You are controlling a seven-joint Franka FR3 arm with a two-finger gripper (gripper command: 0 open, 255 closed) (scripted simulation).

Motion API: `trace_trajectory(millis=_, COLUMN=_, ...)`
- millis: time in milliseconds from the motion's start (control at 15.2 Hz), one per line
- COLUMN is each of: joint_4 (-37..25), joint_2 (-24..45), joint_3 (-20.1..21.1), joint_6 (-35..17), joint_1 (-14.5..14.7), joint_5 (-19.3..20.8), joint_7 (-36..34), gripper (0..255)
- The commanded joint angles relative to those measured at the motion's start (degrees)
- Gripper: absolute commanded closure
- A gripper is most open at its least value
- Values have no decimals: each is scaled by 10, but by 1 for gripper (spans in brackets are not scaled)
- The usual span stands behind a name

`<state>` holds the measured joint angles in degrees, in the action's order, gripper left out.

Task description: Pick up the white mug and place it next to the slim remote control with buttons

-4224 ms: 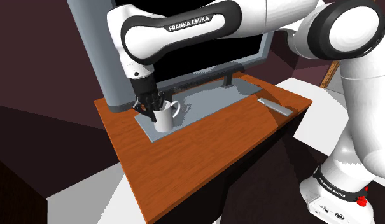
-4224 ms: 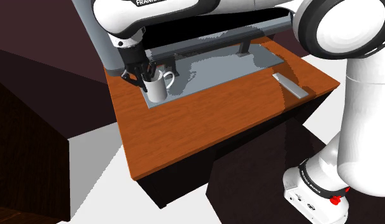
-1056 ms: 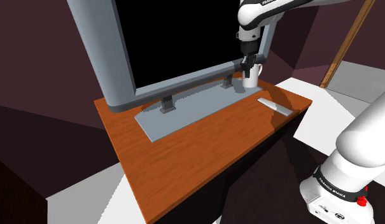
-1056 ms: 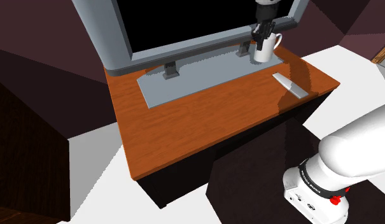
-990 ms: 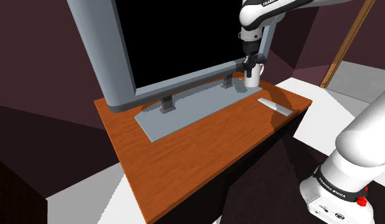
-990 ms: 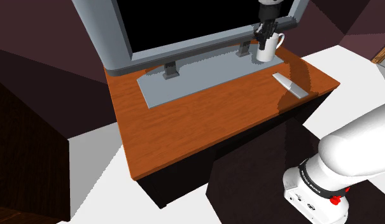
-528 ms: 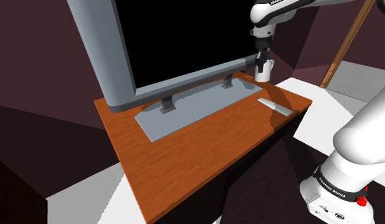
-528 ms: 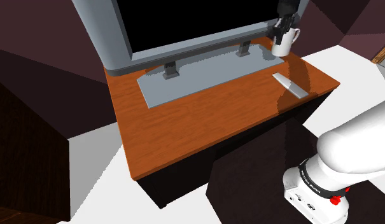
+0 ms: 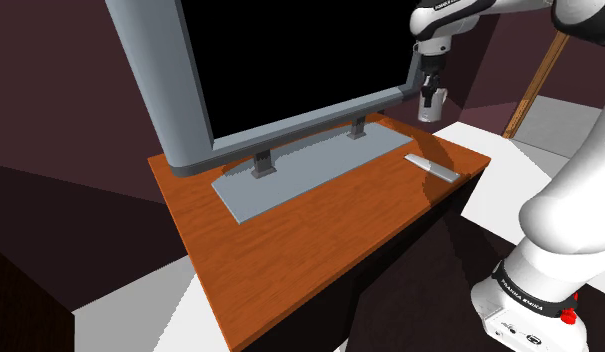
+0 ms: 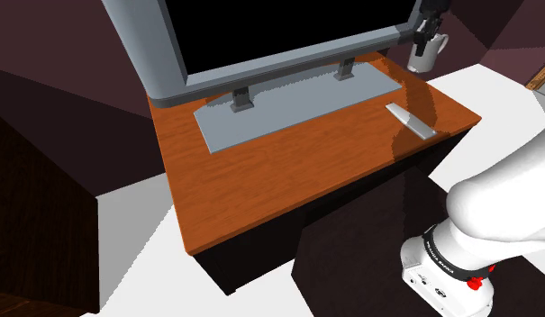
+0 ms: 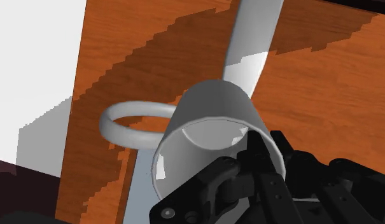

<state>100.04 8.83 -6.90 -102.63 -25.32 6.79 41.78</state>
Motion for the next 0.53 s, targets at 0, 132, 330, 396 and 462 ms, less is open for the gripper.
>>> trace_trajectory(millis=0, joint_4=-27, joint_2=19, joint_3=-9, joint_6=5, joint_1=-13, joint_5=-2, joint_7=24, gripper=255)
trace_trajectory(millis=132, joint_4=-60, joint_2=44, joint_3=-18, joint_6=10, joint_1=-27, joint_5=-5, joint_7=48, gripper=255)
trace_trajectory(millis=330, joint_4=-118, joint_2=87, joint_3=-30, joint_6=22, joint_1=-51, joint_5=-12, joint_7=85, gripper=255)
trace_trajectory(millis=396, joint_4=-140, joint_2=102, joint_3=-33, joint_6=26, joint_1=-59, joint_5=-15, joint_7=96, gripper=255)
trace_trajectory(millis=462, joint_4=-163, joint_2=118, joint_3=-36, joint_6=32, joint_1=-67, joint_5=-18, joint_7=108, gripper=255)
